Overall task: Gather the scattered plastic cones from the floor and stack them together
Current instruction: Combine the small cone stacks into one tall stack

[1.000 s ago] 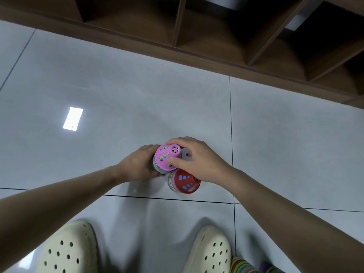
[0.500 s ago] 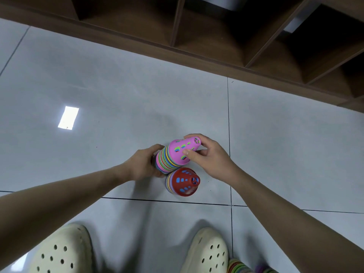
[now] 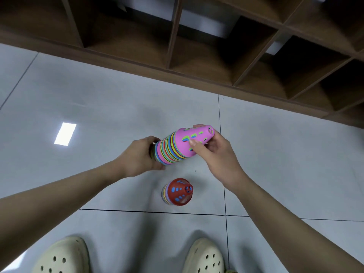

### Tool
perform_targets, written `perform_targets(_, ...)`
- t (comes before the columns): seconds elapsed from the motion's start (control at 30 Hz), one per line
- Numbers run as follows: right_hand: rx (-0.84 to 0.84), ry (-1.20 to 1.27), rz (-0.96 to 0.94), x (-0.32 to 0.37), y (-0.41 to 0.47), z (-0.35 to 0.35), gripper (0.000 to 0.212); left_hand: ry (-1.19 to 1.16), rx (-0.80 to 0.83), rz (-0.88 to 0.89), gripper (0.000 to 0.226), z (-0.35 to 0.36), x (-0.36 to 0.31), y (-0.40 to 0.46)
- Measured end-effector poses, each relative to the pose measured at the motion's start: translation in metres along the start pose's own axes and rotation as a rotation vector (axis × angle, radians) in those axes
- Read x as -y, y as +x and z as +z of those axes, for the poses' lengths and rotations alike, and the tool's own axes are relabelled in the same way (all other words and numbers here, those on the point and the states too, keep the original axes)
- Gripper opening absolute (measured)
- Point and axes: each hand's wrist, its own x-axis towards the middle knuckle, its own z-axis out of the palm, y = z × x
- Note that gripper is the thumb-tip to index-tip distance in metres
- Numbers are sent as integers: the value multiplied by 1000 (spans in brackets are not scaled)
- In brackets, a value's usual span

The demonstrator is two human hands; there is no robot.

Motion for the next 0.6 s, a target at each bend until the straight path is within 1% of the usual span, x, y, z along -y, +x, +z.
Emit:
perform_targets(0.13, -92, 89, -126, 51, -34, -9, 19, -2, -71, 125, 55, -27, -51, -34)
perform_targets(0.23, -183, 117, -146, 67, -60, -15, 33, -29, -54, 208, 50, -34, -77, -61)
perform_targets(0.3, -209, 117, -152, 69, -76, -18, 34, -12, -36, 253, 49, -30, -86, -76)
perform_targets(0.4, -230, 104, -181, 68, -99, -19, 31, 33, -31, 293, 51, -16, -90, -87)
perform_targets(0.53, -225, 4, -220, 59, -120, -20, 17, 17, -36, 317, 59, 9, -81, -89)
perform_targets(0.6, -221, -11, -211, 53, -126, -19, 20, 11, -37, 307, 63, 22, -75, -88)
